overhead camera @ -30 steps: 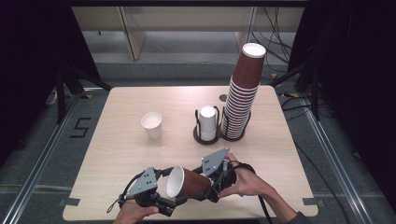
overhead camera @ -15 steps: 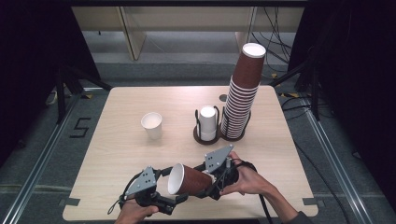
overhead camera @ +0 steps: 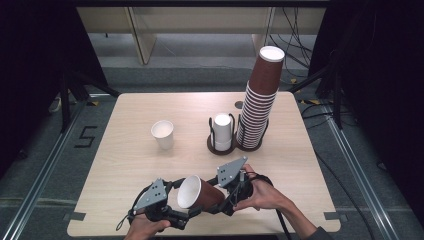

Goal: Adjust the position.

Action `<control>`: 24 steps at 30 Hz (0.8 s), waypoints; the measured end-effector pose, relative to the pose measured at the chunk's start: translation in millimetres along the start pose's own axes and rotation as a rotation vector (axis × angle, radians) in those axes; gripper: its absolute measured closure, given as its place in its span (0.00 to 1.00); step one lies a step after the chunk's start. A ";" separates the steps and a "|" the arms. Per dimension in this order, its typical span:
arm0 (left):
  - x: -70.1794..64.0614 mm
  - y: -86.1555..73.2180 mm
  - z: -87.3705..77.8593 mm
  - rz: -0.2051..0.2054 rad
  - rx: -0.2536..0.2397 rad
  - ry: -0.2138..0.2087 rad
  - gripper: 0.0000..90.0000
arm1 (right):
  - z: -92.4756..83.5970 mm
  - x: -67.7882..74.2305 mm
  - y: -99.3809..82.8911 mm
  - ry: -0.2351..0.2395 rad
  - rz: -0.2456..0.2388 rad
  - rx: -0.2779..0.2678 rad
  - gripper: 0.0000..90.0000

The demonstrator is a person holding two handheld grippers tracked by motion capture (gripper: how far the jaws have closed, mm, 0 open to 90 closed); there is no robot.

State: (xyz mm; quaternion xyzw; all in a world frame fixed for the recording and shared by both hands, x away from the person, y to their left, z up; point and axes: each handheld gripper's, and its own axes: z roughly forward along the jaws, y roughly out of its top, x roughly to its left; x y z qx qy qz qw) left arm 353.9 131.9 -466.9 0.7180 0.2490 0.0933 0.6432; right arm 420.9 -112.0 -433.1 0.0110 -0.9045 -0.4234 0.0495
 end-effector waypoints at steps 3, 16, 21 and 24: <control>0.5 1.0 -2.0 -0.003 0.006 0.003 0.06 | 0.9 -0.2 -0.6 0.000 0.000 0.000 0.24; 1.3 4.5 -5.8 0.032 -0.006 0.000 0.12 | 2.1 -3.2 -4.3 0.000 0.066 -0.015 0.17; 1.4 9.7 -8.7 0.050 0.012 0.032 0.12 | -6.3 -5.2 -7.3 -0.035 0.086 -0.009 0.18; 2.0 12.5 -10.0 0.074 0.053 0.076 0.12 | -10.6 -6.4 -8.3 -0.059 0.098 -0.014 0.18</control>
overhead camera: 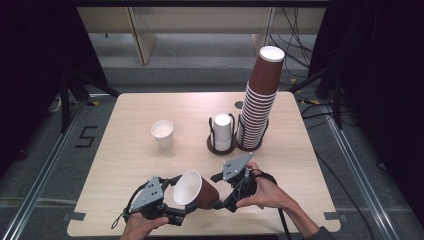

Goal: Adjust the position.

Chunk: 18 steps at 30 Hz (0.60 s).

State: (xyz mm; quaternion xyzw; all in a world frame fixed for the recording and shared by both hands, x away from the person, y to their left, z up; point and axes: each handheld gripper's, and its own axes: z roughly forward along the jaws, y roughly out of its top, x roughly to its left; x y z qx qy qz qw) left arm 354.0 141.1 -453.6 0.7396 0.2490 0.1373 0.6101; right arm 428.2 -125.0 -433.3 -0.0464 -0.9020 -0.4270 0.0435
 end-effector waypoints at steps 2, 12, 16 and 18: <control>1.9 1.1 0.1 0.012 0.027 0.024 0.12 | -2.9 -0.7 -0.3 -0.014 -0.005 0.003 0.19; 16.0 10.5 -8.9 0.059 0.175 0.179 0.11 | -20.0 -5.2 -10.0 -0.091 0.022 0.009 0.20; 22.0 12.7 -13.3 0.057 0.196 0.227 0.11 | -30.3 -5.8 -18.5 -0.132 0.042 0.014 0.21; 25.8 13.1 -15.2 0.055 0.206 0.248 0.11 | -34.8 -6.8 -24.1 -0.147 0.045 0.021 0.22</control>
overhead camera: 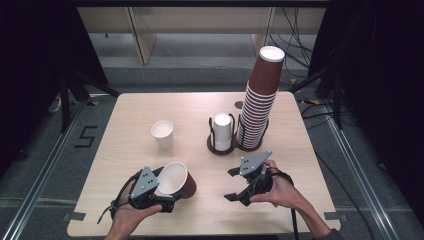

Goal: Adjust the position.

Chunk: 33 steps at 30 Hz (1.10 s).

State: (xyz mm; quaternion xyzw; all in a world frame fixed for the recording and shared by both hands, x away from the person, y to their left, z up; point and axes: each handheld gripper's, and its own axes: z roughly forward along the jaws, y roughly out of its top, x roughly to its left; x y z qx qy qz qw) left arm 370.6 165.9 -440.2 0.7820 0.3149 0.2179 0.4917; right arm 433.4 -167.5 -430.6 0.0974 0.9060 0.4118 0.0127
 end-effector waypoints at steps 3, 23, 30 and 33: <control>5.1 -0.5 -0.7 0.000 0.014 0.028 0.11 | -5.7 -2.9 -8.8 -0.024 0.011 -0.008 0.21; 37.2 -0.3 -2.0 0.003 0.052 0.130 0.10 | -22.3 -3.5 -41.1 -0.126 0.110 -0.011 0.18; 50.5 -0.2 -6.0 -0.029 0.065 0.163 0.10 | -24.2 -0.8 -48.7 -0.153 0.126 -0.010 0.18; 55.3 -0.5 -7.0 -0.044 0.069 0.175 0.10 | -24.4 2.7 -51.5 -0.161 0.137 0.003 0.18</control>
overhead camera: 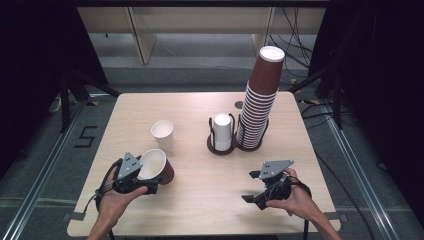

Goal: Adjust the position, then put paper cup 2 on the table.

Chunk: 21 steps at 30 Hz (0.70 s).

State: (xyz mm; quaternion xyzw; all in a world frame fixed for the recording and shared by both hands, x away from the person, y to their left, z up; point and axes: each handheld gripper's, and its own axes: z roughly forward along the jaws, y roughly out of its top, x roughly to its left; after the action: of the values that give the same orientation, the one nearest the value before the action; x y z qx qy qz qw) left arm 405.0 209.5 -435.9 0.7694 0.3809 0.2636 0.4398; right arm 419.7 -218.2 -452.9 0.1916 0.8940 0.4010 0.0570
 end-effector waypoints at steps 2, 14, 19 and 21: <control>3.6 -0.3 1.1 0.004 -0.003 0.005 0.10 | 0.0 -0.7 -1.0 0.005 -0.016 0.000 0.18; 18.3 0.9 1.5 -0.022 0.036 0.052 0.10 | -3.4 -1.2 -9.8 -0.012 0.014 0.007 0.18; 23.3 0.7 -0.1 -0.027 0.044 0.069 0.10 | -4.4 -1.9 -12.2 -0.012 0.012 0.004 0.18; 25.8 1.1 -0.7 -0.031 0.046 0.077 0.10 | -5.0 -1.7 -13.1 -0.010 0.019 0.007 0.18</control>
State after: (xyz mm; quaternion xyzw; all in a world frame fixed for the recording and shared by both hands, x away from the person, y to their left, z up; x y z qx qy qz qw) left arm 419.6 230.6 -432.8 0.7626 0.4155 0.2771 0.4111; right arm 416.1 -230.3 -459.3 0.2022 0.8932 0.3976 0.0569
